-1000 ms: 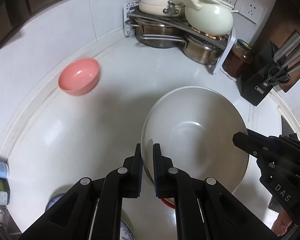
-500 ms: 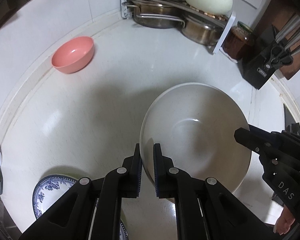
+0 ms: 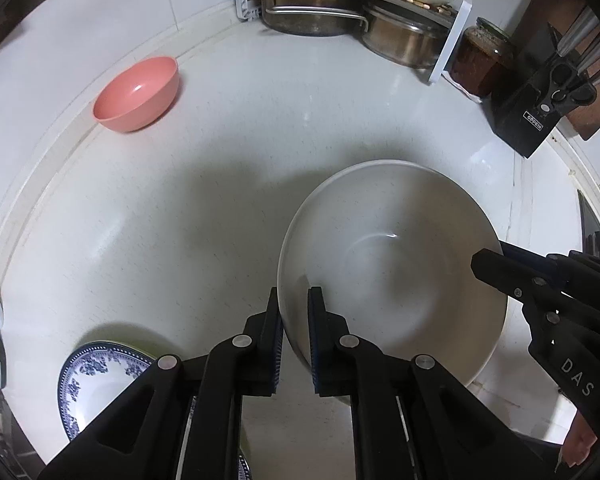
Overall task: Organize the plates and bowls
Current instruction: 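Lift and carry the white bowl with both grippers over the red bowl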
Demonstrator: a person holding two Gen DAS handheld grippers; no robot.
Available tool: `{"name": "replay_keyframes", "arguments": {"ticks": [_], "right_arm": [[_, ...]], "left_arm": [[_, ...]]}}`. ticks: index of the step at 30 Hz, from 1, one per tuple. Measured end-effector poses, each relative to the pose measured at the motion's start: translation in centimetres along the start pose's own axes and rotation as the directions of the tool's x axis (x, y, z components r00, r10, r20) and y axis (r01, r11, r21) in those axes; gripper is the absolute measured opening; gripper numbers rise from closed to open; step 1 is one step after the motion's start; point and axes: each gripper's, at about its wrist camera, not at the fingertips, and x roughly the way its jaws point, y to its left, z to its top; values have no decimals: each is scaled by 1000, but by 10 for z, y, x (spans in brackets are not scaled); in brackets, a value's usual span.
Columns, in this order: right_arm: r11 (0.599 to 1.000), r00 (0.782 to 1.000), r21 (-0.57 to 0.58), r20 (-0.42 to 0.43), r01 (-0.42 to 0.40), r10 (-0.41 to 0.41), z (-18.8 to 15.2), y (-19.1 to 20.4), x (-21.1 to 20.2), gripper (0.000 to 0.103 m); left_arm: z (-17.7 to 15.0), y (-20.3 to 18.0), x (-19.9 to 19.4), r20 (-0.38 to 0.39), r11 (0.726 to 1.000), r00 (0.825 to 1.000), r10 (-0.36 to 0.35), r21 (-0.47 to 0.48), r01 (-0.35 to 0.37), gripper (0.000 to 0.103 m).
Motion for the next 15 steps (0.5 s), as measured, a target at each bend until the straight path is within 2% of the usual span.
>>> {"name": "replay_keyframes", "arguments": {"ticks": [8, 15], "right_arm": [[1000, 1000, -12, -4, -9, 9, 0, 1, 5, 13], [1000, 1000, -25, -7, -11, 11, -2, 3, 5, 13]], "left_arm": [[-3, -1, 5, -1, 1000, 1000, 8, 7, -8, 17], [-5, -2, 6, 2, 1000, 1000, -3, 14, 3, 28]]}}
